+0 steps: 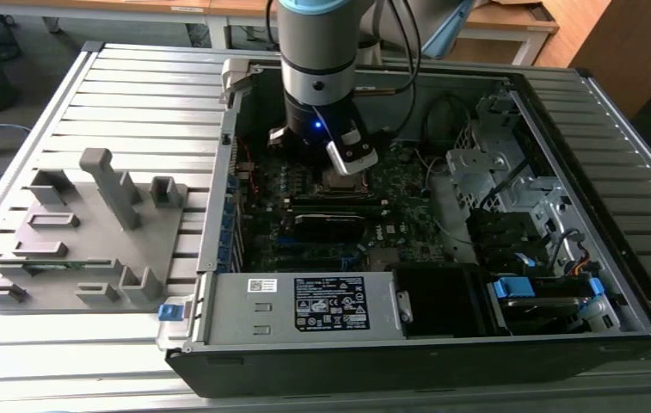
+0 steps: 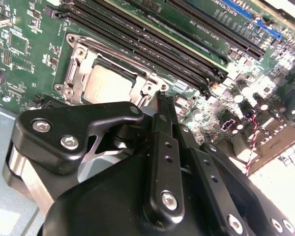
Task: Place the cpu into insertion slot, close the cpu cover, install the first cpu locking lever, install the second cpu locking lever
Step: 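Install the second cpu locking lever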
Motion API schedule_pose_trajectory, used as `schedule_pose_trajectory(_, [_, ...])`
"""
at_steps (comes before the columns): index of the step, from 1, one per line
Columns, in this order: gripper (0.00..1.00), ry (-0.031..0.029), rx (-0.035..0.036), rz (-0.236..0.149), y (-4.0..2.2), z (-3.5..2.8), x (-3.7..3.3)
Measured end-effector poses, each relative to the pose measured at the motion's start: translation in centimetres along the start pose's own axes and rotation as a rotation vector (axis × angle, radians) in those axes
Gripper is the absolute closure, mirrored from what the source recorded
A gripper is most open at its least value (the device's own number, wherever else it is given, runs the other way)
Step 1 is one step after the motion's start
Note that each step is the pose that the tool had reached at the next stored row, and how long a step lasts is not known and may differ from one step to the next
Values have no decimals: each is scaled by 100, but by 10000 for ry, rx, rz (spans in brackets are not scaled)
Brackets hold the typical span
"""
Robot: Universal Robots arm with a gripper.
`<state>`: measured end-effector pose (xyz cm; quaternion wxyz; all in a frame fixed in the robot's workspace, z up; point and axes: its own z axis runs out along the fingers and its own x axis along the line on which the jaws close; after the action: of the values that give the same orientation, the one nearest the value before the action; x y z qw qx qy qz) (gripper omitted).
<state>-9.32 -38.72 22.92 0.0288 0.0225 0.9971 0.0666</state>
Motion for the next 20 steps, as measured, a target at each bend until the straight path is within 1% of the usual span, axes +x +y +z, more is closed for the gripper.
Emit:
schedule_pose_trajectory(1, [89, -2, 34, -2, 11, 3, -13])
schedule_pose_trajectory(5, [89, 1, 125, -6, 38, 13, -73])
schedule_pose_trajectory(8, [89, 6, 178, -9, 53, 20, -136])
schedule_pose_trajectory(12, [89, 24, 203, -7, 67, 31, -225])
schedule_pose_trajectory(16, [89, 26, 208, -7, 103, 41, -247])
schedule_pose_trajectory(20, [89, 25, 214, -7, 115, 44, -253])
